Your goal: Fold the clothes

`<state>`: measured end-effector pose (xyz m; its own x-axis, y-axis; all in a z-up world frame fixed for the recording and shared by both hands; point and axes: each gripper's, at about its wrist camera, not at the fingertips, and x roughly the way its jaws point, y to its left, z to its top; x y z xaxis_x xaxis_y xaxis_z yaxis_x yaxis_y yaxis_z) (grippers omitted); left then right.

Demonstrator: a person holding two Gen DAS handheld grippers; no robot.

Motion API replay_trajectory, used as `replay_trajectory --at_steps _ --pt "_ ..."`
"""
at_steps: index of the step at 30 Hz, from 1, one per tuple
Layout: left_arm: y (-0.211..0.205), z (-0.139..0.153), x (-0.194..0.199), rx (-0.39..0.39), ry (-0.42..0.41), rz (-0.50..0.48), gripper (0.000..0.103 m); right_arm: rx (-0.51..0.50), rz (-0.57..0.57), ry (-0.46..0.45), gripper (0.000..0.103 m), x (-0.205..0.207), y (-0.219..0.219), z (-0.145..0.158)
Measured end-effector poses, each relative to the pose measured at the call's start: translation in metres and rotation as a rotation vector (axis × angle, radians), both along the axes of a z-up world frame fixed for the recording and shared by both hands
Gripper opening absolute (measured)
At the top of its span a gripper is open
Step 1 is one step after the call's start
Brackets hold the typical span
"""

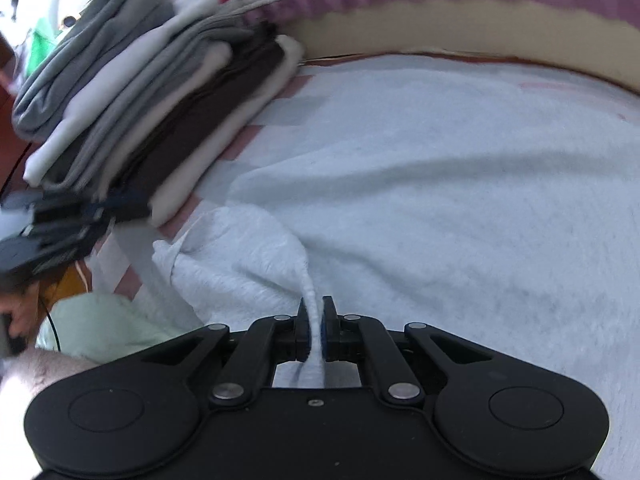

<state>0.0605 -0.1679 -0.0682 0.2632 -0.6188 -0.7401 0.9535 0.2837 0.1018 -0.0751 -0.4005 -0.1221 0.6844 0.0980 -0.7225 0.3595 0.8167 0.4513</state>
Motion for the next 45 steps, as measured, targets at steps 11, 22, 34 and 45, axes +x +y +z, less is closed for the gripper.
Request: replay_trajectory --at_steps 11,22,34,45 --pt "-0.037 -0.033 -0.050 0.078 -0.195 -0.269 0.055 -0.017 -0.101 0.001 0.005 -0.015 -0.012 0.000" --pt "-0.080 -0.047 -0.049 0.088 -0.073 -0.275 0.056 0.019 -0.186 -0.007 0.005 -0.039 -0.028 -0.002" --pt "-0.088 -0.071 0.038 -0.049 0.328 0.207 0.009 0.007 -0.169 -0.005 0.005 -0.046 -0.035 -0.009" --pt "-0.092 -0.051 0.007 -0.120 0.139 0.086 0.019 0.052 -0.166 0.010 0.005 -0.051 -0.035 -0.024"
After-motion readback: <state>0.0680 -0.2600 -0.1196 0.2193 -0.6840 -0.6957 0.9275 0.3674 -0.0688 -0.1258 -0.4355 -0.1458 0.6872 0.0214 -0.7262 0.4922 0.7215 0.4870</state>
